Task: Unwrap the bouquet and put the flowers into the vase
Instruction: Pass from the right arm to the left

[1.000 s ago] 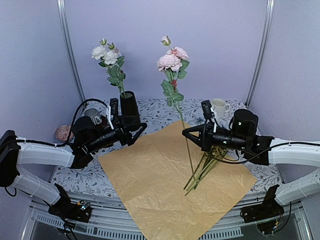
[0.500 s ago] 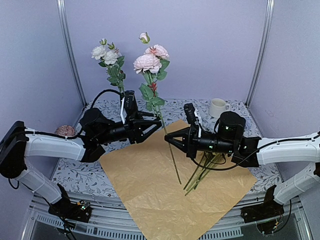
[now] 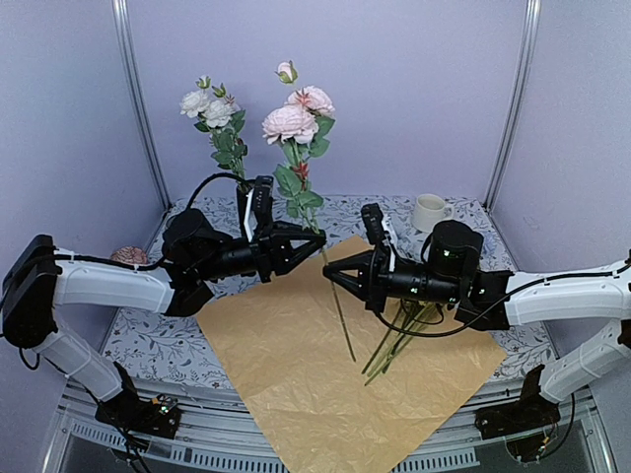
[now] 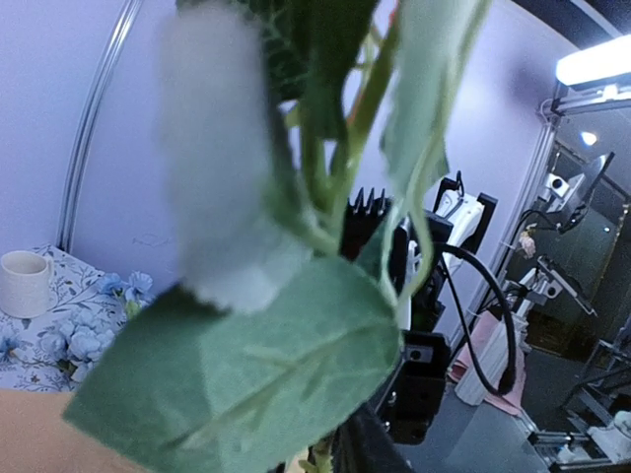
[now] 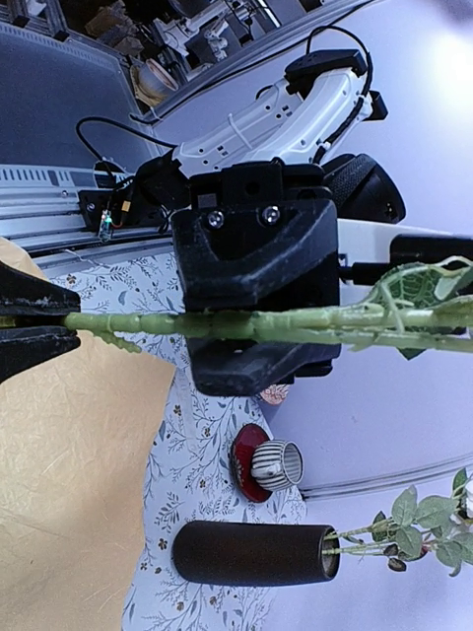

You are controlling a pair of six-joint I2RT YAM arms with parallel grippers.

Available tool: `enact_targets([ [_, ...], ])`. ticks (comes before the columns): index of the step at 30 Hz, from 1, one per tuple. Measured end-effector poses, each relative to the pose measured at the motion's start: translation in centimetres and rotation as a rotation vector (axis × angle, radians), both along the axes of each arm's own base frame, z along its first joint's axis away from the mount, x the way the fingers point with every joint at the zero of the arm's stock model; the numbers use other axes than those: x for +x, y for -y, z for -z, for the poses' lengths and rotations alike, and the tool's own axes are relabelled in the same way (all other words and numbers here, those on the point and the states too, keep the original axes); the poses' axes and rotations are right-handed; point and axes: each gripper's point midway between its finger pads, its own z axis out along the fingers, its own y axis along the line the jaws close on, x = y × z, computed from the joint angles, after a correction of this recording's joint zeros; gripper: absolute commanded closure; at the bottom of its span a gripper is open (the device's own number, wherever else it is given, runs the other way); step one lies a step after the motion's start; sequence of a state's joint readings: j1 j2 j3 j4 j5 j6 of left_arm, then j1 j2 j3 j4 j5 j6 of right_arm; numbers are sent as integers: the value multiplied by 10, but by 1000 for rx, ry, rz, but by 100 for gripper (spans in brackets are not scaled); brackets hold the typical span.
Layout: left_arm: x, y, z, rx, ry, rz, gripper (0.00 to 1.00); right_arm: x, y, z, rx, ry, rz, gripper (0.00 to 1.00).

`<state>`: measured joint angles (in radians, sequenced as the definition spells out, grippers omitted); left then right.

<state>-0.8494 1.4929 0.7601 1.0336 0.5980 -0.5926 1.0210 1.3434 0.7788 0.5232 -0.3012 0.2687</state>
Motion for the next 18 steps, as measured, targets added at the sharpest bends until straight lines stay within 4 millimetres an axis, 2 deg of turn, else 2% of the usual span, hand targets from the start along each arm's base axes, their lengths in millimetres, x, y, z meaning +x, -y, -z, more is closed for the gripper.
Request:
enact_targets([
  [2, 0, 0, -2, -5, 2, 2, 99, 2, 0, 2, -4, -1, 9, 87],
  [4, 0, 1, -3, -4, 2, 0, 100, 5, 0, 3, -7, 1, 24, 73],
  [5, 0, 1, -2, -3, 2, -1, 100, 7, 1, 3, -8, 2, 40, 70],
  [9, 5, 1, 3, 18, -6, -29, 100, 23, 6, 4, -13, 0, 138, 60],
  [13, 11, -1, 7, 55, -5, -72, 100, 34, 11, 5, -22, 7, 208, 58],
  [18, 26, -20, -6, 52, 1, -150, 100, 58, 28, 12, -63, 12, 378, 31],
])
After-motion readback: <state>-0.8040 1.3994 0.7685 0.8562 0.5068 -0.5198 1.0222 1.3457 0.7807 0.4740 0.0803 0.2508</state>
